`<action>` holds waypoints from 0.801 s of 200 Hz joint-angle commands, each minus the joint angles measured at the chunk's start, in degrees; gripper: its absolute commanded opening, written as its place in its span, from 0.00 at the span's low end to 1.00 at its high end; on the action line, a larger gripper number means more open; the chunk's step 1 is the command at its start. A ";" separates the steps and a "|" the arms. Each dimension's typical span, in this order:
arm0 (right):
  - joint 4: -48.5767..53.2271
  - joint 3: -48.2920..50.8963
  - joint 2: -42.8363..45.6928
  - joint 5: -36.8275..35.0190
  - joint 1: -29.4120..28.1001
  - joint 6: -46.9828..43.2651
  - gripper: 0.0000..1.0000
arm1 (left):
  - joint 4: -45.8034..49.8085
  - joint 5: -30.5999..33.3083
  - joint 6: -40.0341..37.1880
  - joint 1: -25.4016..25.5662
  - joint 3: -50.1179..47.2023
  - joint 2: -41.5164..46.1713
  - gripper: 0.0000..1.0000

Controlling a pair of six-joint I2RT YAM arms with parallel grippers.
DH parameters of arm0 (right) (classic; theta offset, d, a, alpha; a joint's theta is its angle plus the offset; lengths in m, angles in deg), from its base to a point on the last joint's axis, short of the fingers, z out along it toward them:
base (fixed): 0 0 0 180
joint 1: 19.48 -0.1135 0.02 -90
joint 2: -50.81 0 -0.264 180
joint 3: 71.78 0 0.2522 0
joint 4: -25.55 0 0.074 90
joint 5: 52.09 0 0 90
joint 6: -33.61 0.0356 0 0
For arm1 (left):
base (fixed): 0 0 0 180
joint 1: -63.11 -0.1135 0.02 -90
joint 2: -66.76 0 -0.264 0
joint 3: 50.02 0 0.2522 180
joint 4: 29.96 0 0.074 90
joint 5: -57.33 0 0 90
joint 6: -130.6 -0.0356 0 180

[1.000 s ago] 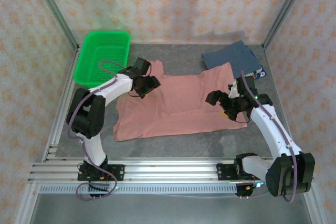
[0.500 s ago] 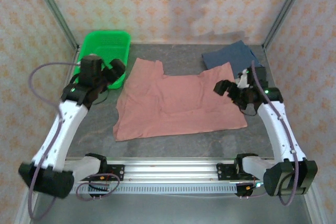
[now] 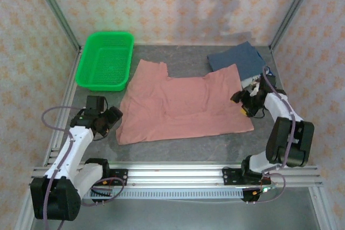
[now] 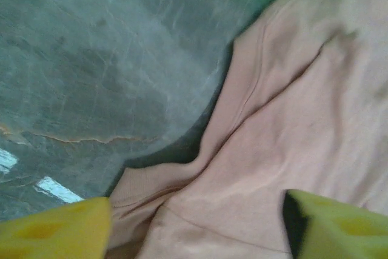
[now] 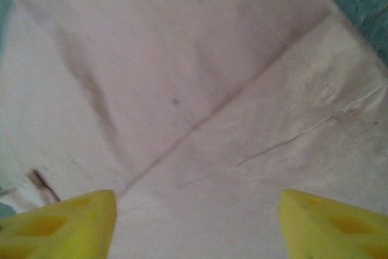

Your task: Fold and stack the t-shirts

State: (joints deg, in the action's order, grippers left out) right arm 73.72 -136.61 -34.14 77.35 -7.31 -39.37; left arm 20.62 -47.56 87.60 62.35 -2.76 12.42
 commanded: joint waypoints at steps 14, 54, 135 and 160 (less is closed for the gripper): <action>-8.14 2.97 -5.15 -1.62 -3.53 6.62 0.45 | -14.23 -1.04 5.77 5.23 -2.73 -5.47 0.48; -7.55 7.61 -7.96 -14.16 -4.22 13.87 0.28 | -17.29 2.67 9.15 9.79 -3.36 -17.66 0.30; 6.08 13.08 -0.80 -32.59 -4.79 17.00 0.35 | -9.09 8.24 10.10 14.81 -6.87 -23.09 0.26; 7.70 16.47 3.04 -33.00 -4.83 18.46 0.36 | -5.83 8.99 14.43 18.38 -9.67 -20.39 0.22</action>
State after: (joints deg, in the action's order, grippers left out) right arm 70.79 -125.75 -31.58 54.64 -12.58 -22.91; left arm 3.20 -42.32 97.81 78.20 -6.41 -7.41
